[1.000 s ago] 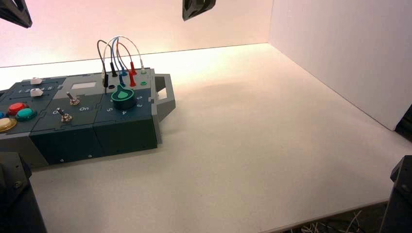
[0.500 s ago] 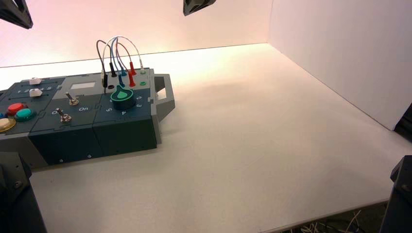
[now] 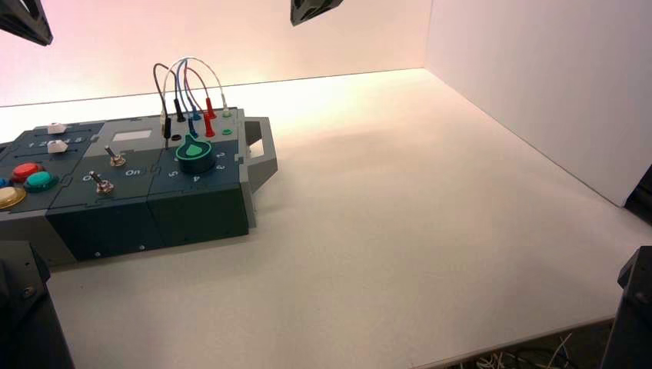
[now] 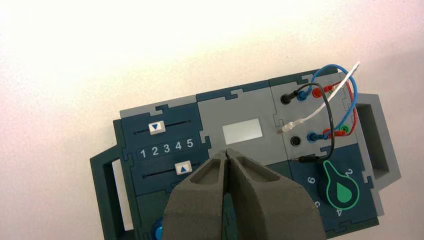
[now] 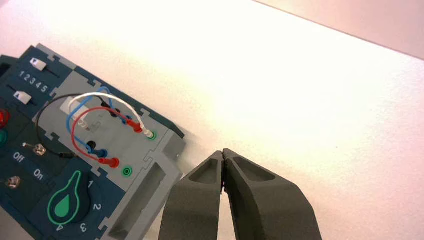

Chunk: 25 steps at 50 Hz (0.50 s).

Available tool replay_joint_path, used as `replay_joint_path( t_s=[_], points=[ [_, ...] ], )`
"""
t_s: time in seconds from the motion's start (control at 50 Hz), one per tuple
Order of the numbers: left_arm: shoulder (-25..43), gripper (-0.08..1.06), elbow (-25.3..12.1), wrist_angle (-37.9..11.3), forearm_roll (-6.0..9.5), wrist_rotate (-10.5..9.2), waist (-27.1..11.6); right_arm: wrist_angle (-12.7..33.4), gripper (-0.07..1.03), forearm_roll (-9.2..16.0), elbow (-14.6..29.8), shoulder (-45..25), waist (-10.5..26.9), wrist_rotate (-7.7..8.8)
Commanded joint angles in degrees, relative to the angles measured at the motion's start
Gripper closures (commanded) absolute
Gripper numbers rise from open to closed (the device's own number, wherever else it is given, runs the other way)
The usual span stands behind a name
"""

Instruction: Flip the bottom switch off with the left gripper.

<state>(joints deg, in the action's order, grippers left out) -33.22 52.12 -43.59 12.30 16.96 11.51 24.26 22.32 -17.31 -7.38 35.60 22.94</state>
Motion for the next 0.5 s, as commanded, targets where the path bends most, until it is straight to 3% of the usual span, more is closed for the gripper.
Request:
replay_joint_path(
  t_s=[0.02,0.5],
  points=[
    [-0.4,1.01,-0.6,0.3,0.00,0.26,0.3,-0.2,0.98,0.1,1.1,3.3,-0.7,0.00],
    [0.9,1.01,-0.6,0.1,-0.09,0.18,0.3,0.2,0.98,0.2,1.1,3.7,-1.4,0.09]
  ],
)
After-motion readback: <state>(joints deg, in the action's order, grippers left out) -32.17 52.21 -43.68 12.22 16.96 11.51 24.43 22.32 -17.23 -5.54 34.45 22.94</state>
